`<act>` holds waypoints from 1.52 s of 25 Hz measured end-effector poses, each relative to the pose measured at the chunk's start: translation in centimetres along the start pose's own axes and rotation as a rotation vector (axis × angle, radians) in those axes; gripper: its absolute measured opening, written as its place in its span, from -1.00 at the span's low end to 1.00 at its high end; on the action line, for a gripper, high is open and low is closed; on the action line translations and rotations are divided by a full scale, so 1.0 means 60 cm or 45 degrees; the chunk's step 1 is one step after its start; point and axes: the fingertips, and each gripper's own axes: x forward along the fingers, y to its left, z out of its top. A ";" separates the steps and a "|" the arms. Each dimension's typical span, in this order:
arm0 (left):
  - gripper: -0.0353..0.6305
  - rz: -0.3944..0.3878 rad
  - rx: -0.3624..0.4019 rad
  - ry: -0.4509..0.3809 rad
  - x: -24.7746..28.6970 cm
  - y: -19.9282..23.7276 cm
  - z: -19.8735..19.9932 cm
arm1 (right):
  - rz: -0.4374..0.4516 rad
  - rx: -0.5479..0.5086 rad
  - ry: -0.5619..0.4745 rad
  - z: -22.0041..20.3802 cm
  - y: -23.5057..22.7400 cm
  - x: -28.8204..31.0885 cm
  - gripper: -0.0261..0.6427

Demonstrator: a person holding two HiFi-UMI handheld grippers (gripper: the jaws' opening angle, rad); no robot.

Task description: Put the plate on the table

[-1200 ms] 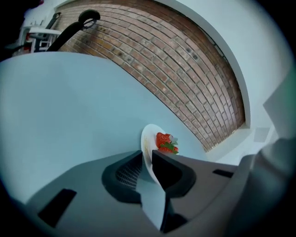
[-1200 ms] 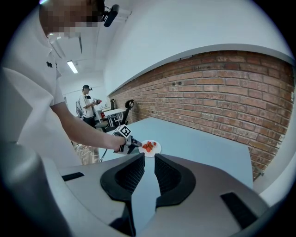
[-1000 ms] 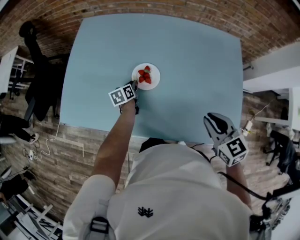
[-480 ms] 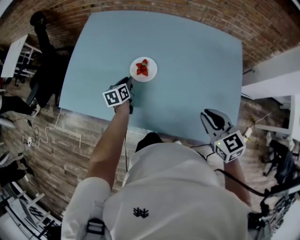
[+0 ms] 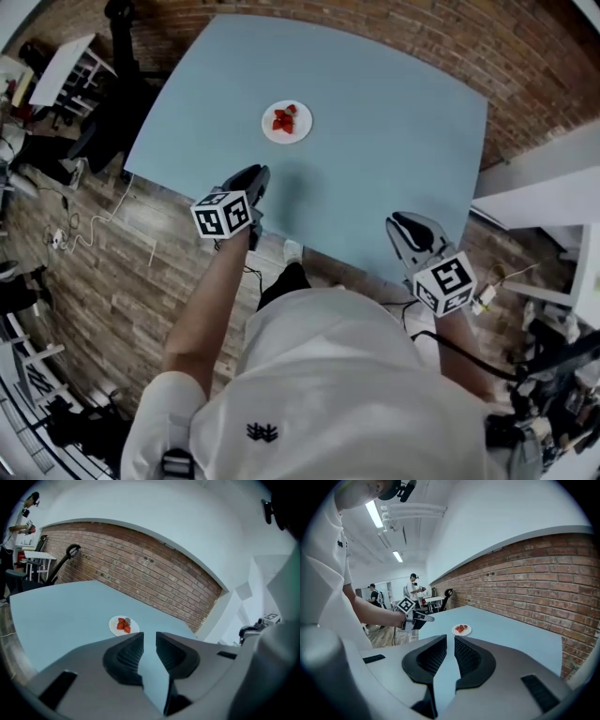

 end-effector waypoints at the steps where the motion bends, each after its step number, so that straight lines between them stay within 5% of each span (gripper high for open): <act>1: -0.65 -0.011 0.023 -0.017 -0.021 -0.022 -0.004 | 0.031 -0.005 0.001 -0.004 0.006 -0.004 -0.76; 11: -0.66 -0.104 0.121 -0.160 -0.194 -0.216 -0.059 | 0.215 -0.082 -0.045 -0.032 0.057 -0.074 -0.77; 24: -0.89 -0.181 0.269 -0.094 -0.292 -0.388 -0.147 | 0.335 -0.255 0.009 -0.065 0.136 -0.135 -0.89; 38: -0.89 -0.250 0.286 -0.084 -0.342 -0.451 -0.187 | 0.405 -0.323 -0.011 -0.071 0.220 -0.149 -0.89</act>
